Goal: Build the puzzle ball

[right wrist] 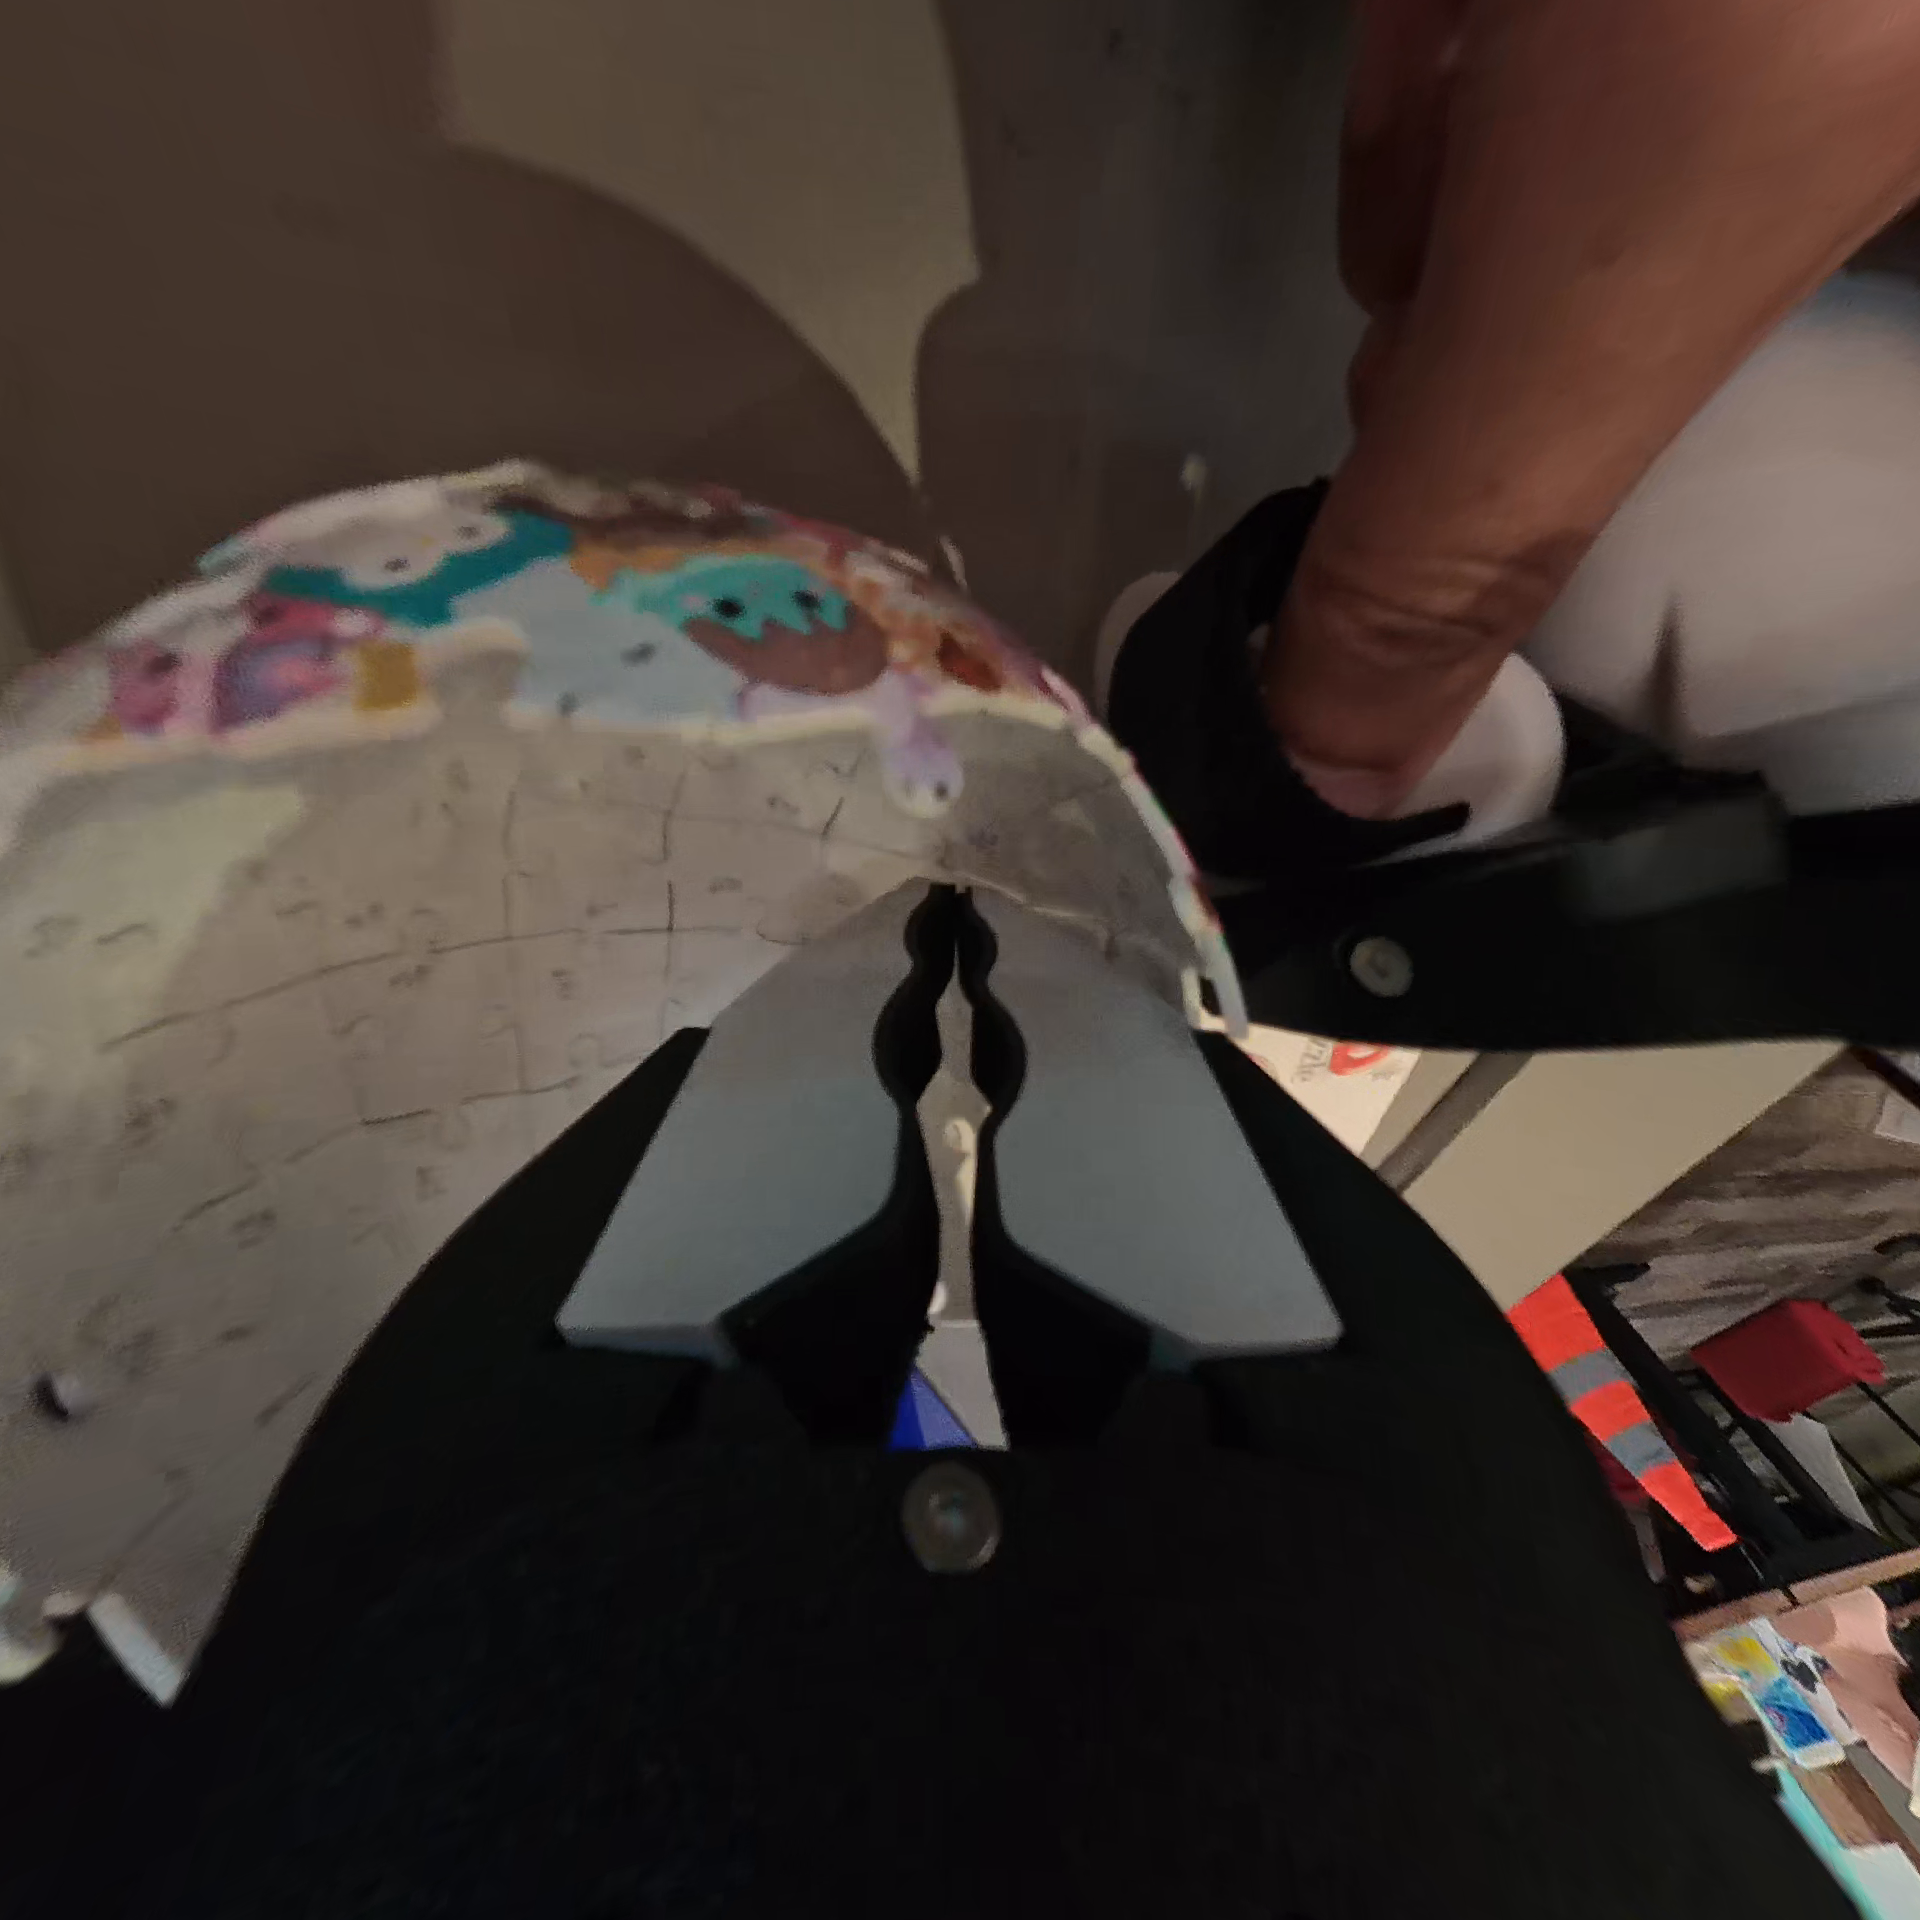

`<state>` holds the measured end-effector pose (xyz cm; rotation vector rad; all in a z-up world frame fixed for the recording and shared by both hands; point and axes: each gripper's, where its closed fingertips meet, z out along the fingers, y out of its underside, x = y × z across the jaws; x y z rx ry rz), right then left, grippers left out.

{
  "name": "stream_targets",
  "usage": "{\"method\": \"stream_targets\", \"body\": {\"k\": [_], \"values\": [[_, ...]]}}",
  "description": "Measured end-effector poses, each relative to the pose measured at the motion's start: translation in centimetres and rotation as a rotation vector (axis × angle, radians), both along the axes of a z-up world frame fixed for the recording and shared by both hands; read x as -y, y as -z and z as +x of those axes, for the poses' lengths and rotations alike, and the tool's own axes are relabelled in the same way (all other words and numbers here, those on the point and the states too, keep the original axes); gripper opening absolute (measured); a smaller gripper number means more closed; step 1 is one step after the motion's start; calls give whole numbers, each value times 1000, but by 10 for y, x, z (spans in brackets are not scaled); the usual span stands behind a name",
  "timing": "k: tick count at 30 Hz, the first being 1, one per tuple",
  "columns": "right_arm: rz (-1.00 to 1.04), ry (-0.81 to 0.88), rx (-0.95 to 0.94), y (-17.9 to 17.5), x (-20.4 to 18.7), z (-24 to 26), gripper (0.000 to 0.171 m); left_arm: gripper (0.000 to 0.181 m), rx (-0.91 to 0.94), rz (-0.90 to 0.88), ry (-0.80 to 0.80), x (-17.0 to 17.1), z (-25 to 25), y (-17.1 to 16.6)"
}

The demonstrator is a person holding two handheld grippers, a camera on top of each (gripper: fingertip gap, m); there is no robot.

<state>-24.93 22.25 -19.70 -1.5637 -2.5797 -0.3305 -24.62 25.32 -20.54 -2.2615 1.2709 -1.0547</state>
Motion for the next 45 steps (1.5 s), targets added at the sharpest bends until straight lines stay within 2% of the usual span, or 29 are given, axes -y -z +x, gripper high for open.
{"method": "stream_targets", "body": {"k": [10, 21, 30, 37, 45], "values": [[-34, 4, -49, -17, 6, 10, 0, 0, -72, 3, 3, 1, -10, 10], [-1, -18, -27, 1, 4, -3, 0, 0, -50, -60, 37, 12, -5, 10], [-6, 13, -10, -9, 14, 6, 0, 0, -54, -48, 17, 7, -11, 6], [54, 47, 54, 1, 2, 8, 0, 0, -69, -59, 44, 14, -8, 7], [54, 34, 51, 1, 7, 6, 0, 0, -76, -52, 35, 12, -10, 7]]}}
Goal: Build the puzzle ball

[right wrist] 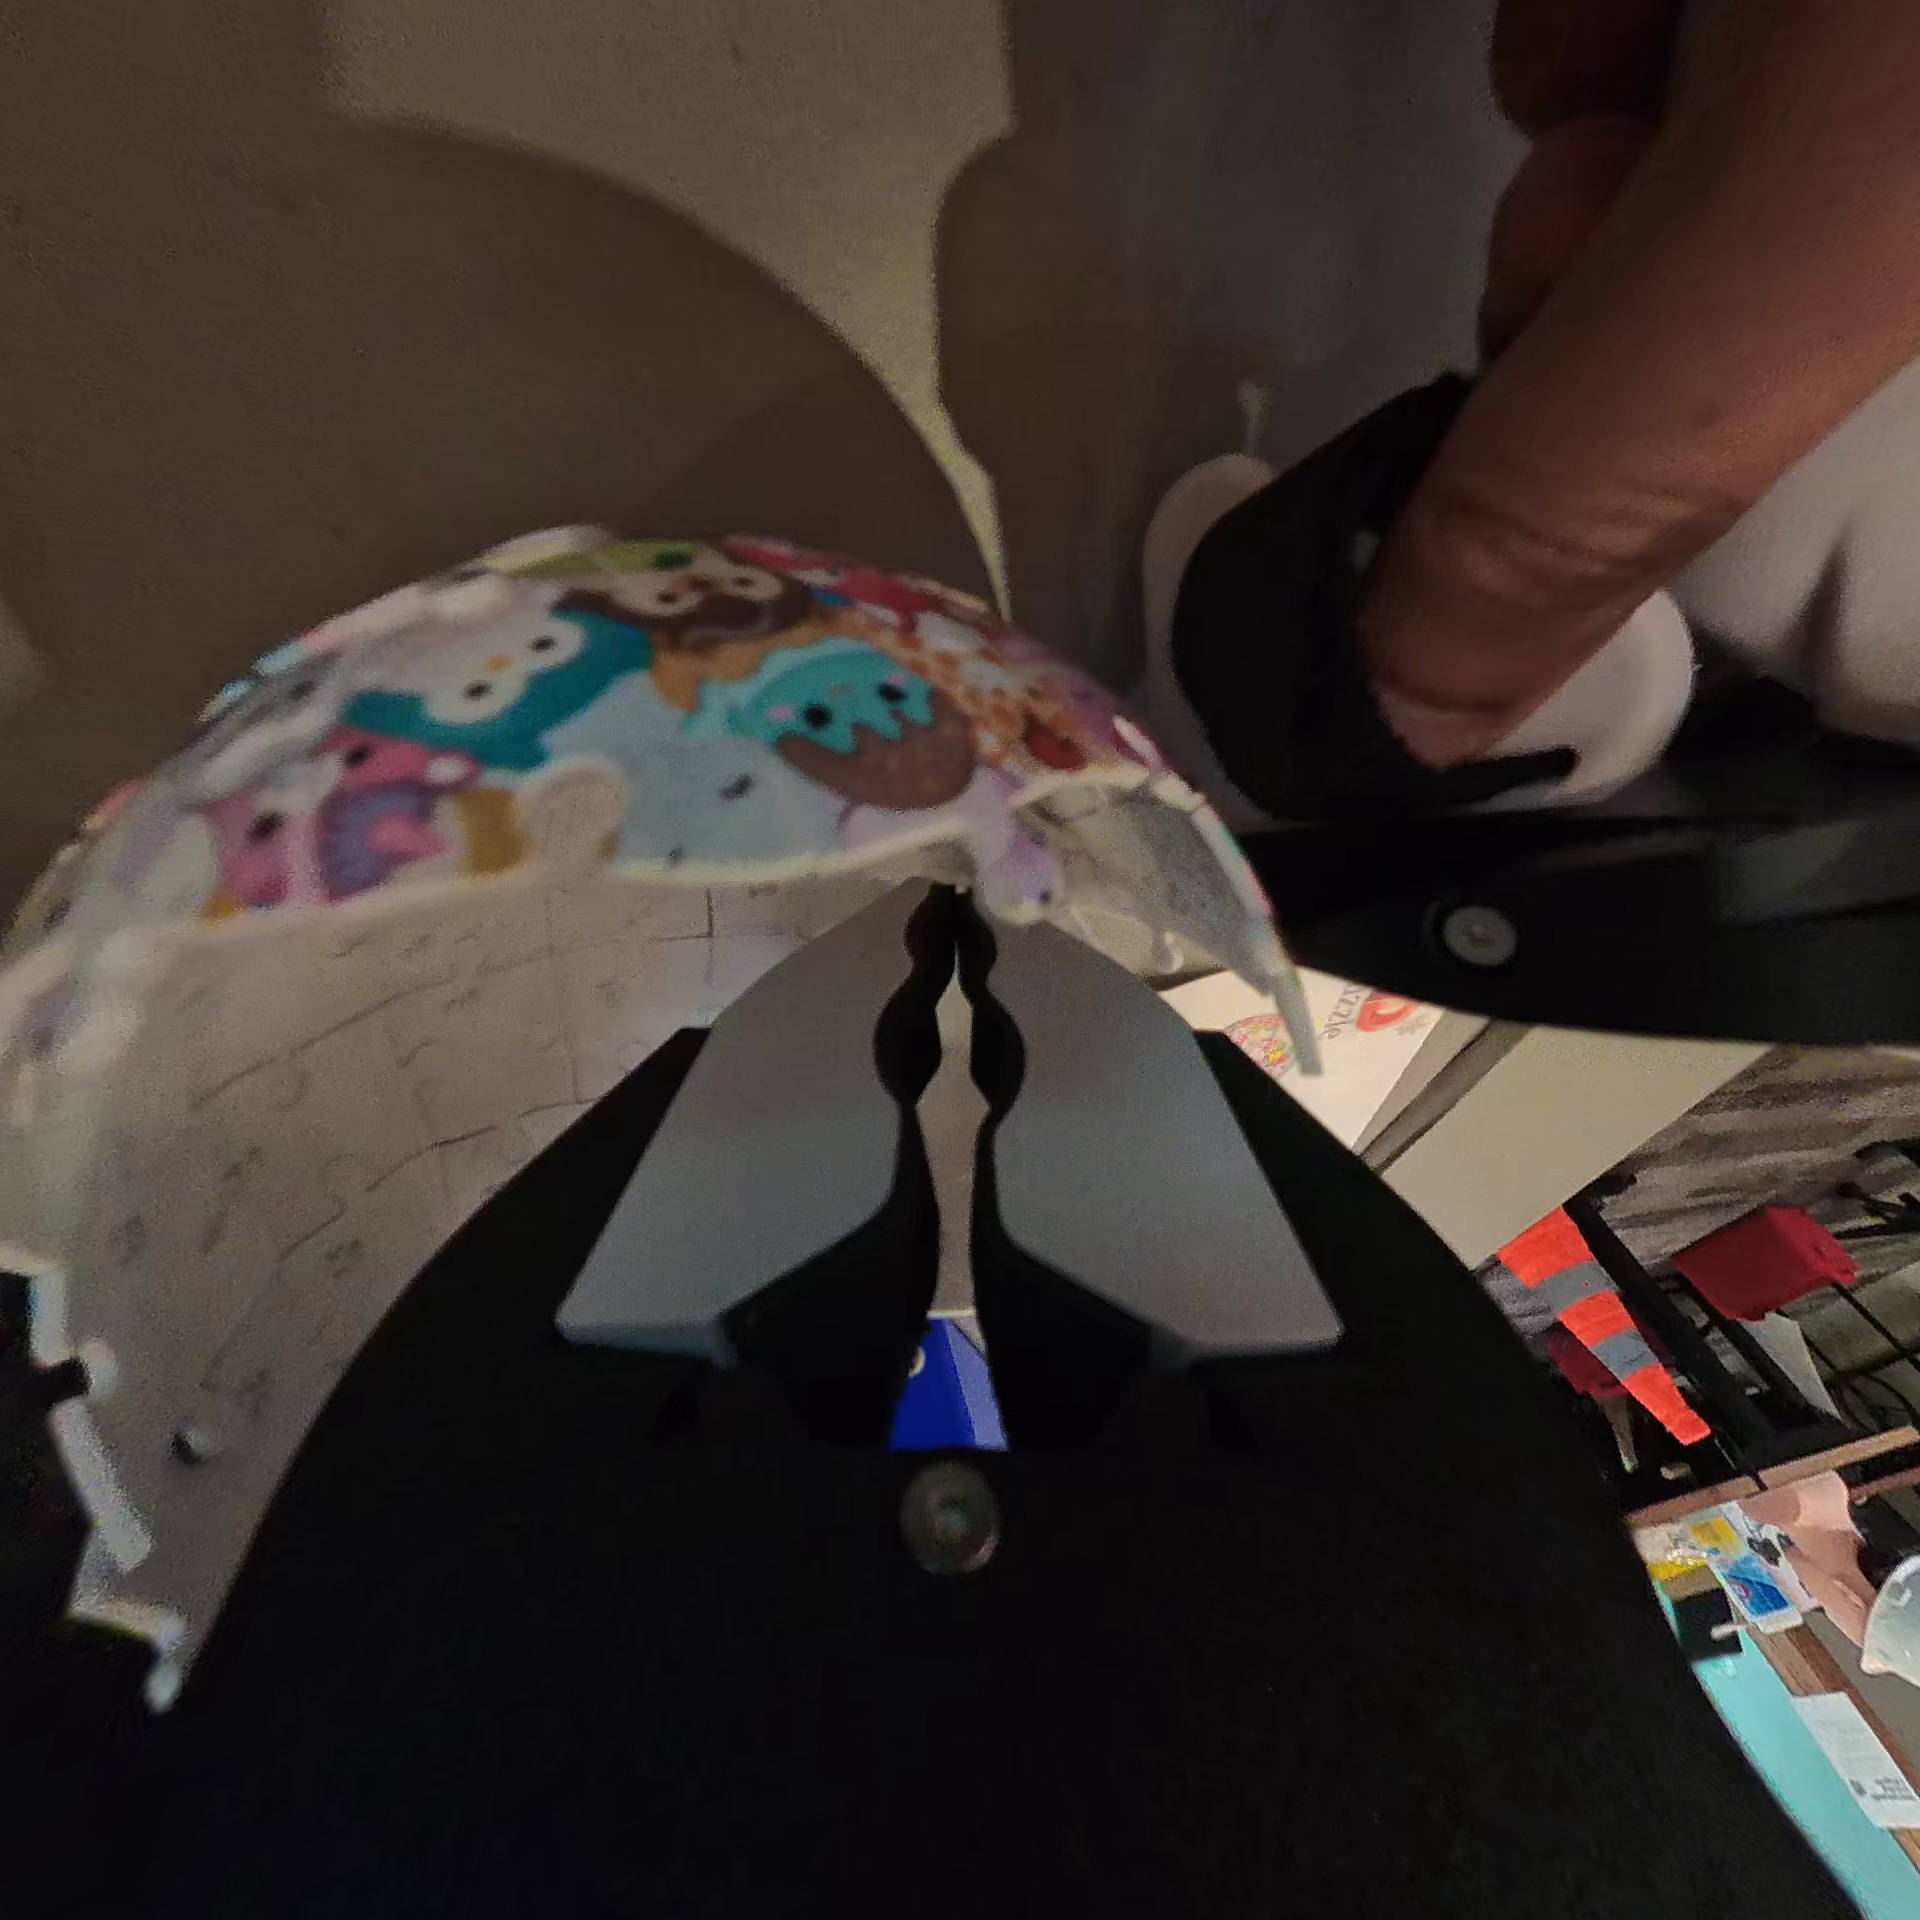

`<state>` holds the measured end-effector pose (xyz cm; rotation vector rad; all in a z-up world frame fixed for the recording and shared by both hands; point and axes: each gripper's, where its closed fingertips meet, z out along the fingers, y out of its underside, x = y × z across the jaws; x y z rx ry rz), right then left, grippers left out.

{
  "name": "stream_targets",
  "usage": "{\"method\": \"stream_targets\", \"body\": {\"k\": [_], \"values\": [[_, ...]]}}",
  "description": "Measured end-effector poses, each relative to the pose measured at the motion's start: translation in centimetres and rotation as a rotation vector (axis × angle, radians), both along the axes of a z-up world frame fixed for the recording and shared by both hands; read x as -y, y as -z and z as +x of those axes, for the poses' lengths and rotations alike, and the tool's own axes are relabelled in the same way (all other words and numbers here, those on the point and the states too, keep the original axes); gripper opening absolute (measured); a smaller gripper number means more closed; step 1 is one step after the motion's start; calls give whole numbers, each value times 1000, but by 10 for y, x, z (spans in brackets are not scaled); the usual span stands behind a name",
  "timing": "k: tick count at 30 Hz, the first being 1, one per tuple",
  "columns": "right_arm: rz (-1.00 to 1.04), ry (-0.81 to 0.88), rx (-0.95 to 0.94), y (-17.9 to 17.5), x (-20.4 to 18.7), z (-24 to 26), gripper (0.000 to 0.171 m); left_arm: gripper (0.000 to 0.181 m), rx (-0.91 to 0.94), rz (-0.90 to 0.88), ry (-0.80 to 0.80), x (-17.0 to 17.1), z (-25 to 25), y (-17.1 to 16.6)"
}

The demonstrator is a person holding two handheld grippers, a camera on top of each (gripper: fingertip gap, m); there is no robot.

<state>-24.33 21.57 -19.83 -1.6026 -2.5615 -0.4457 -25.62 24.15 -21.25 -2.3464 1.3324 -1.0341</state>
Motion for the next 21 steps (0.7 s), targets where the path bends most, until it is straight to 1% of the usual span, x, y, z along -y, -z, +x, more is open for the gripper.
{"method": "stream_targets", "body": {"k": [3, 6, 9, 13, 15, 17, 18, 19, 21], "values": [[0, 1, -20, -8, 1, 1, 0, 0, 4, 0, -10, -2, -2, -1], [-8, -10, -90, -28, 2, 2, 0, 0, 16, 7, -26, -5, -3, -3], [-2, -53, -253, -65, -4, -2, 0, 0, 57, 38, -55, -10, -6, -9], [-125, -119, -508, -111, -3, -2, 0, 0, 112, 89, -119, -20, -16, -24], [-201, -159, -639, -132, -1, -6, 12, 5, 145, 125, -167, -29, -24, -37], [-259, -163, -774, -155, 0, -13, 19, 10, 201, 149, -227, -37, -31, -54], [-274, -161, -829, -164, 1, -15, 26, 16, 229, 164, -261, -40, -35, -63], [-254, -153, -879, -174, -2, -16, 30, 20, 251, 184, -290, -42, -39, -74], [-212, -126, -977, -190, -5, -13, 34, 20, 289, 259, -353, -41, -51, -99]]}}
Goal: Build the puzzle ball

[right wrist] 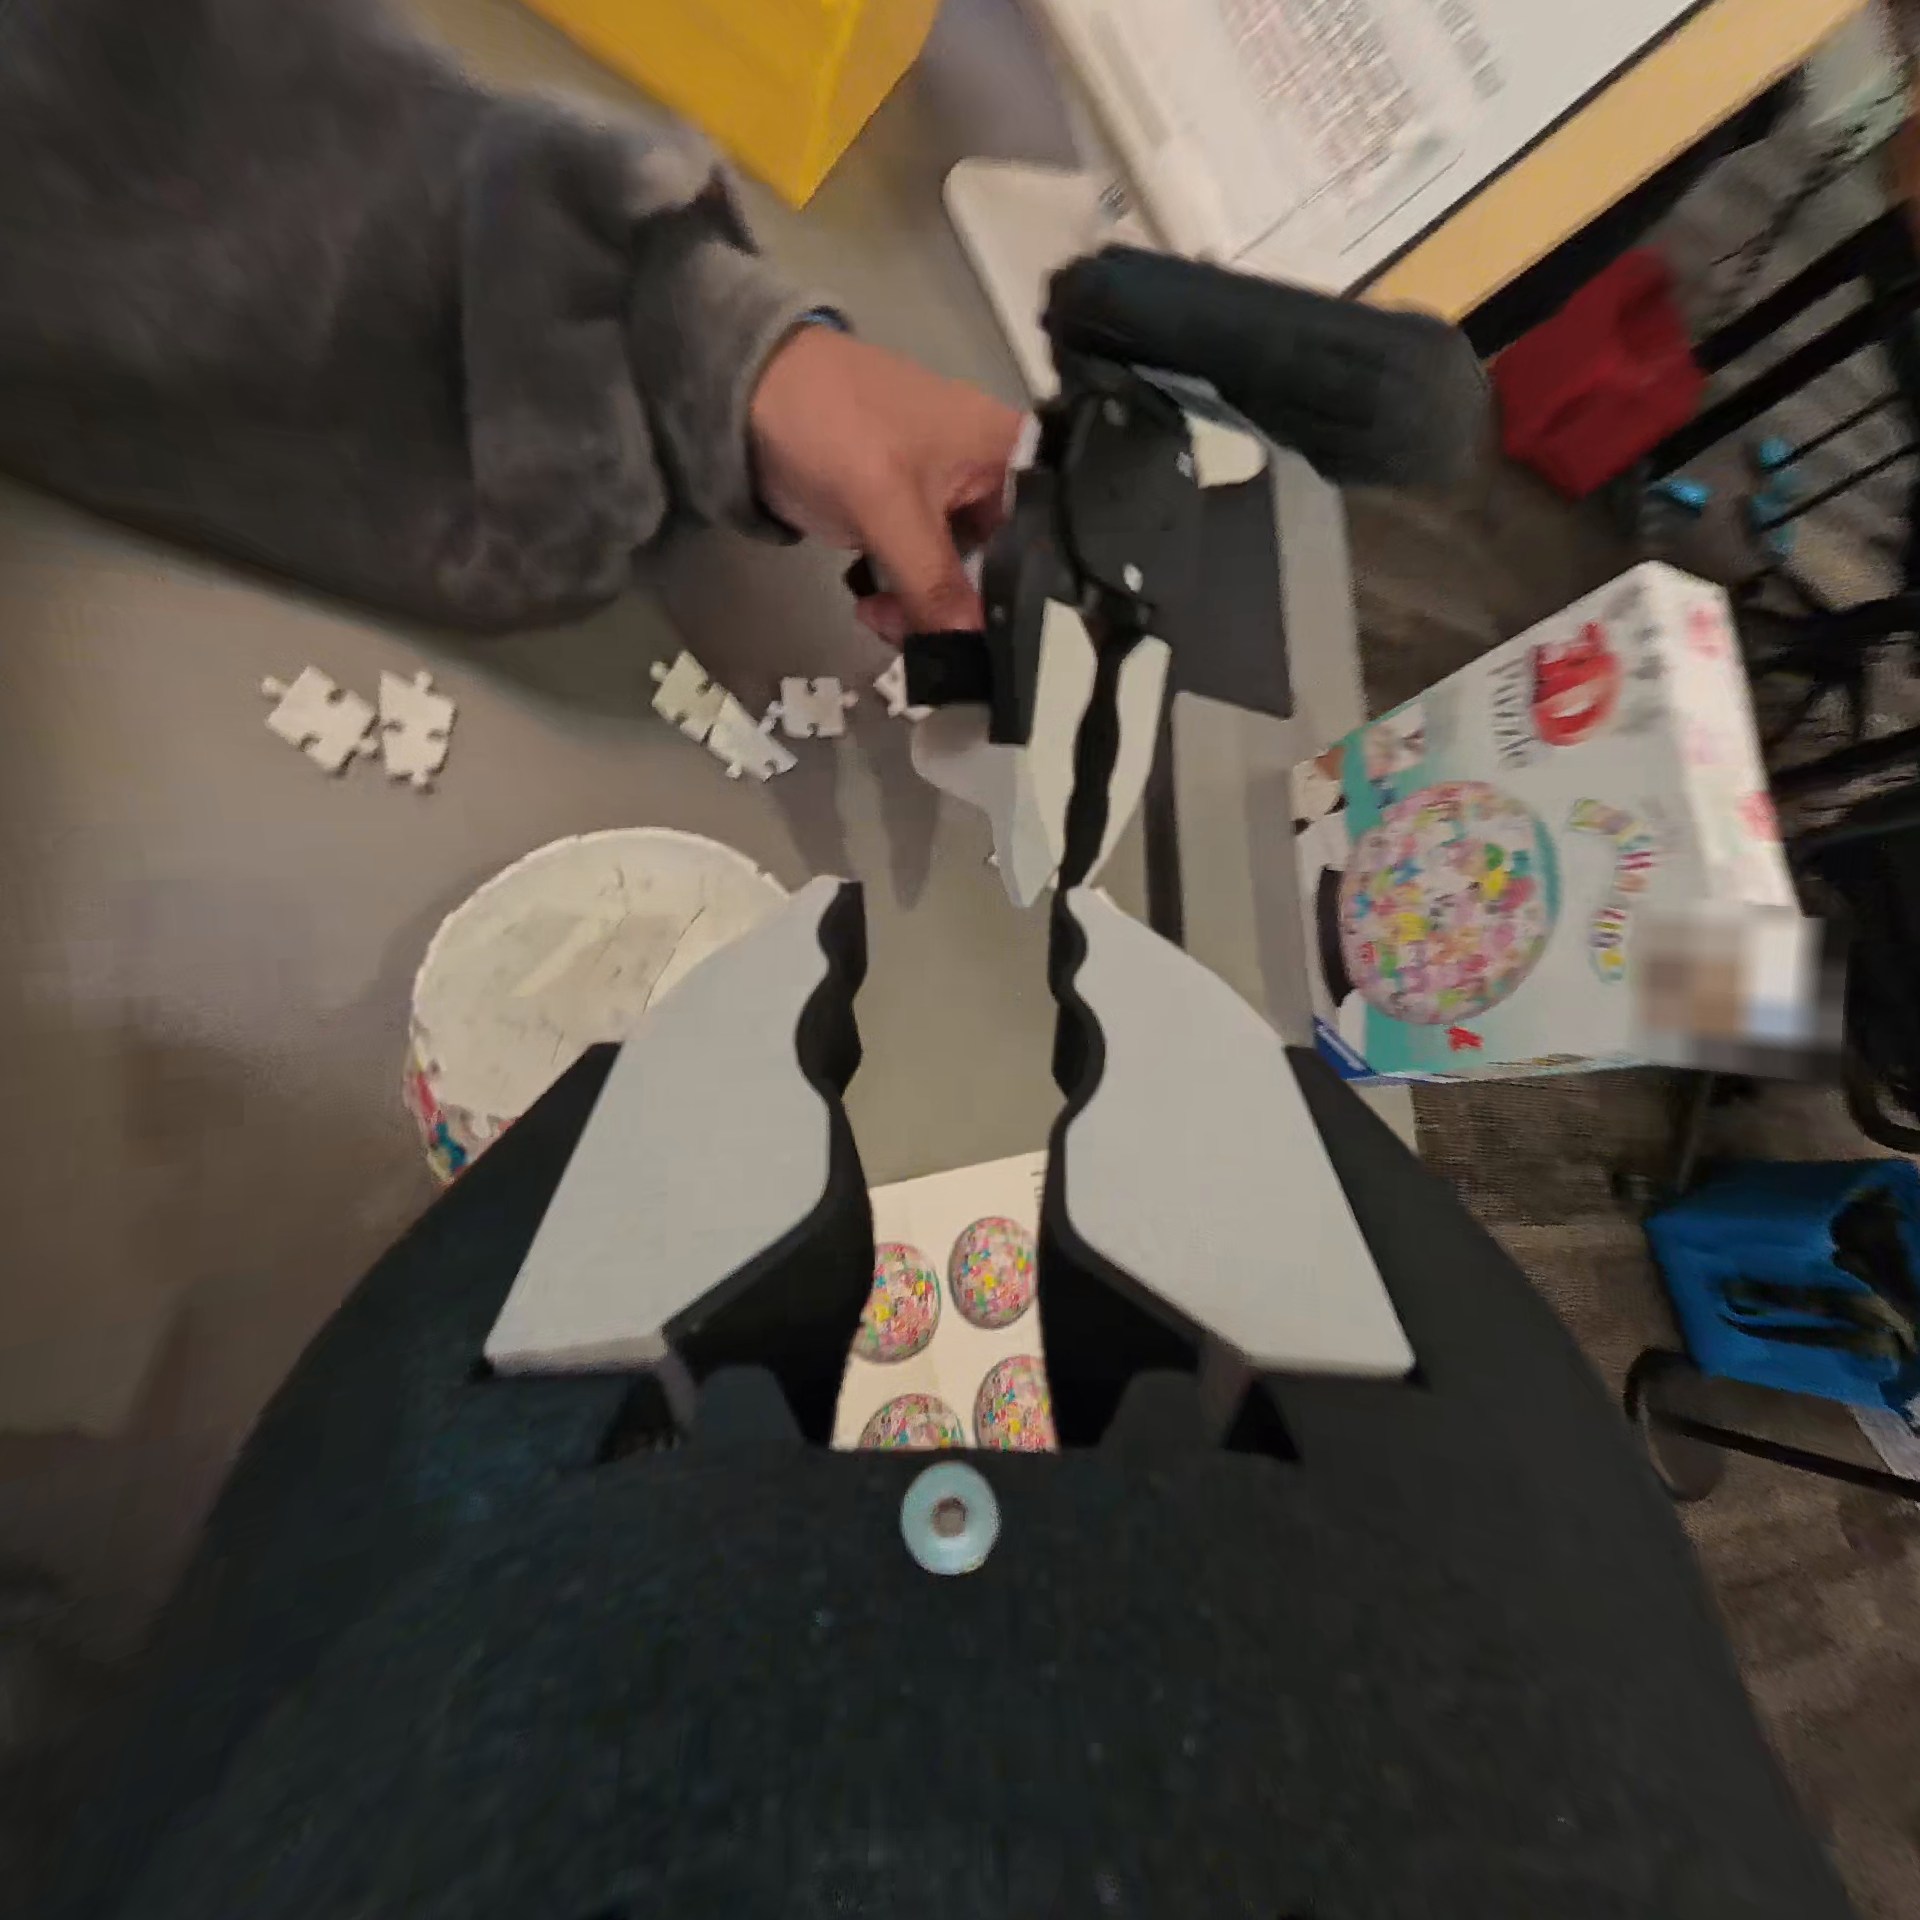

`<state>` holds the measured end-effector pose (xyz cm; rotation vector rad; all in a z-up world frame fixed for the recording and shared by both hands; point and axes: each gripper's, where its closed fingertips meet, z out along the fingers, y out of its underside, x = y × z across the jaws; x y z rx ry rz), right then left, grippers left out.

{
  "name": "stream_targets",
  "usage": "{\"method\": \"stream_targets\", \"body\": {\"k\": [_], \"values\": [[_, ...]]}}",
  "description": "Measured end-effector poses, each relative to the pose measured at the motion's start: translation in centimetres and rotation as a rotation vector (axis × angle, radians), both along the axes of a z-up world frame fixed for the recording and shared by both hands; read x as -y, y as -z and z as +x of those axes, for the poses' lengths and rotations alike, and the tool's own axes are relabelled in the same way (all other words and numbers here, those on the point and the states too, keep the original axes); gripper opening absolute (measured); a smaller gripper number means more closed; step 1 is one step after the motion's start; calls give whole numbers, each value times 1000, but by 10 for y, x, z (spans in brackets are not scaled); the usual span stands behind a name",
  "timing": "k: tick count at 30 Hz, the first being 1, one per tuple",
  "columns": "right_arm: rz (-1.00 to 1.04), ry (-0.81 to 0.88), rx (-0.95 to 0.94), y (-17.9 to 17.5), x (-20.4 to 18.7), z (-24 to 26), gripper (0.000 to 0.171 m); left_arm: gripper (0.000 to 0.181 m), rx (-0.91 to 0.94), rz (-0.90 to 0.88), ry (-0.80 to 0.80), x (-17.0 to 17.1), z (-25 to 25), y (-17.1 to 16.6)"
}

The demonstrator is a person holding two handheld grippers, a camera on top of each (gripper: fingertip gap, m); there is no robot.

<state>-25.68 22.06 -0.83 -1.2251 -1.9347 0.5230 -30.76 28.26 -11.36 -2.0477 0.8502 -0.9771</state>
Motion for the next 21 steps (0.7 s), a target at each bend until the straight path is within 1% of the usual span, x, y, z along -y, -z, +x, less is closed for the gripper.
{"method": "stream_targets", "body": {"k": [1, 2, 4, 5, 8, 10, 11, 13, 15, 16, 18, 21], "values": [[3, 30, -52, -8, 0, 2, 39, 22, 18, 47, -37, 3, -6, -14], [-10, 57, -110, -15, 0, 6, 40, 23, 33, 91, -68, 9, -12, -27], [-75, 100, -218, -22, 2, 14, 45, 26, 16, 149, -106, 27, -21, -44], [-111, 131, -277, -24, 1, 18, 45, 28, -8, 160, -114, 39, -23, -49], [-193, 206, -428, -22, 8, 35, 48, 42, -69, 165, -116, 79, -20, -59], [-197, 218, -538, -21, 19, 47, 54, 44, -93, 194, -116, 105, -15, -63], [-183, 232, -563, -19, 25, 54, 52, 47, -109, 200, -110, 117, -12, -63], [-166, 269, -535, -7, 41, 65, 51, 57, -148, 198, -93, 139, -4, -57], [-107, 302, -495, 6, 58, 77, 43, 56, -184, 208, -66, 157, 5, -50], [-65, 336, -498, 11, 62, 84, 41, 56, -205, 221, -46, 163, 9, -48], [-62, 383, -530, 25, 74, 94, 42, 52, -286, 263, -19, 164, 16, -46], [-124, 470, -534, 58, 81, 109, 46, 51, -418, 292, 52, 155, 26, -49]]}}
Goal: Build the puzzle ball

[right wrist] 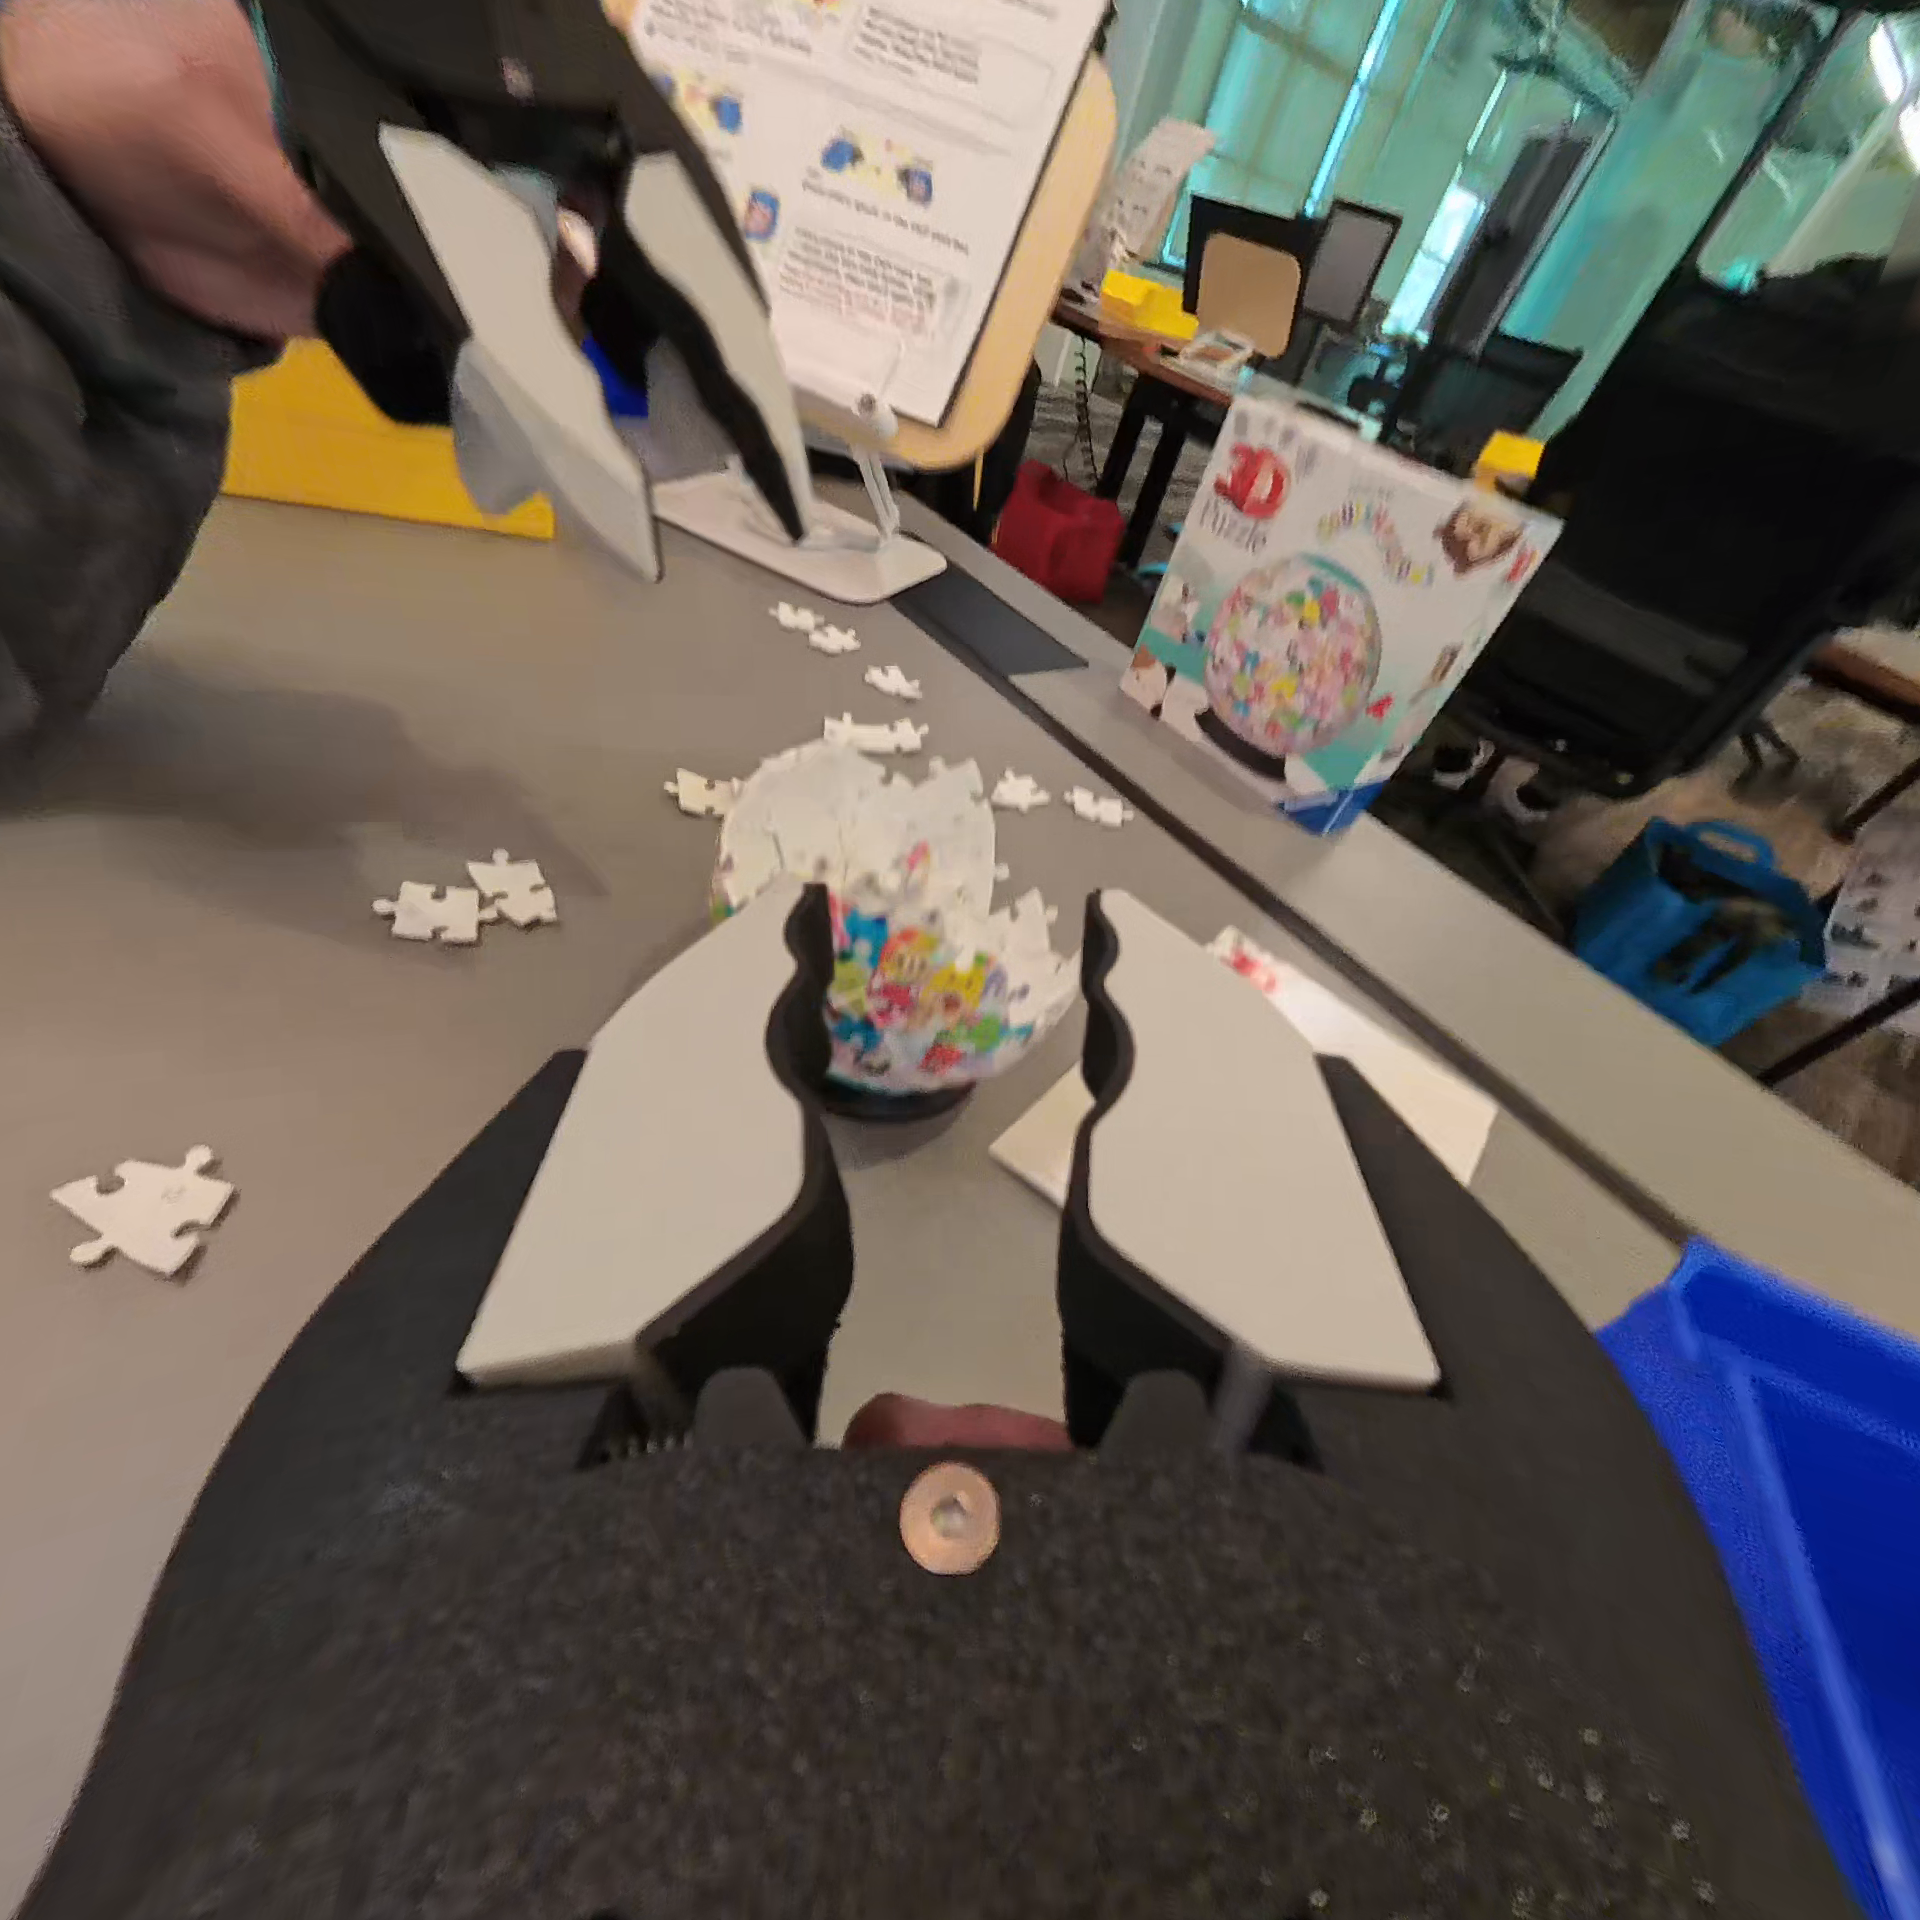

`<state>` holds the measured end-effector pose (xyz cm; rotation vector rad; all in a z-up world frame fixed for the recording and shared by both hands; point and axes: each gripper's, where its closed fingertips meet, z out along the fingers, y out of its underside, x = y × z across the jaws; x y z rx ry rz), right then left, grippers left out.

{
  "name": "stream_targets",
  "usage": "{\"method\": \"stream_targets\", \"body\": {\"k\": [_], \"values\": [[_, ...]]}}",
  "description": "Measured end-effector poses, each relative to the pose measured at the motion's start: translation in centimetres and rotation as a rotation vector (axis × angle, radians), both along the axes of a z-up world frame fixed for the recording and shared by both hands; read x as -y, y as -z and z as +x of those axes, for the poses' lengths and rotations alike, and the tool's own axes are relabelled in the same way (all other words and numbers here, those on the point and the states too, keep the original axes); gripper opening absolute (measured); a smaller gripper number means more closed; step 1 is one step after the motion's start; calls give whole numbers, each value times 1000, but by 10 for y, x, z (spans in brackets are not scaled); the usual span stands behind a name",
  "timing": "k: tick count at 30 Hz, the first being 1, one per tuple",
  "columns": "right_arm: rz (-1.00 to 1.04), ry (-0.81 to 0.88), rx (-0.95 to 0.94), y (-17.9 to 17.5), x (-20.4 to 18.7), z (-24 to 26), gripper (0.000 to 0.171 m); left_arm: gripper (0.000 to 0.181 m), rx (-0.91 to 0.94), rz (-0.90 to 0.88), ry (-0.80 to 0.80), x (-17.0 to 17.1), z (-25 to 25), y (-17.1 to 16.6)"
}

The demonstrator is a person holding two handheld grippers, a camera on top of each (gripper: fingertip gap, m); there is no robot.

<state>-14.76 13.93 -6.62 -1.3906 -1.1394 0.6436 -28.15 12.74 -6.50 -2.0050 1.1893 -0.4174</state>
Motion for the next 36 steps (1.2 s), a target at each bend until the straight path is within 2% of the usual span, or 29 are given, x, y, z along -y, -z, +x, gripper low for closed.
{"method": "stream_targets", "body": {"k": [2, 4, 7, 9, 11, 12, 16, 20, 23, 27, 32, 36], "values": [[-28, 2, 23, 13, 2, 5, 47, 47, -69, -5, 18, -11, 3, -1], [-66, -27, 55, 11, 1, 4, 47, 47, -63, 20, 23, -27, 1, -2], [-122, -109, 125, -12, -4, -10, 48, 47, 125, 41, 38, -52, -7, 6], [-133, -200, 274, -18, -9, -26, 54, 48, 253, 56, 5, -75, -22, 20], [-75, -259, 448, -20, -22, -47, 46, 54, 357, 107, -51, -95, -42, 31], [-47, -294, 525, -18, -29, -59, 47, 54, 415, 146, -83, -103, -51, 33], [-114, -538, 873, 21, -36, -98, 49, 53, 593, 187, -214, -117, -84, 46], [-155, -870, 1217, 71, -41, -90, 47, 55, 646, 186, -249, -121, -97, 46], [-117, -1137, 1228, 83, -30, -95, 39, 56, 613, 158, -234, -121, -95, 54], [102, -1341, 1282, 95, -30, -103, 38, 55, 552, 184, -226, -119, -93, 59], [295, -1464, 1277, 109, -27, -101, 36, 55, 540, 162, -218, -120, -91, 64], [318, -1486, 1313, 123, -32, -85, 35, 55, 529, 154, -215, -121, -90, 67]]}}
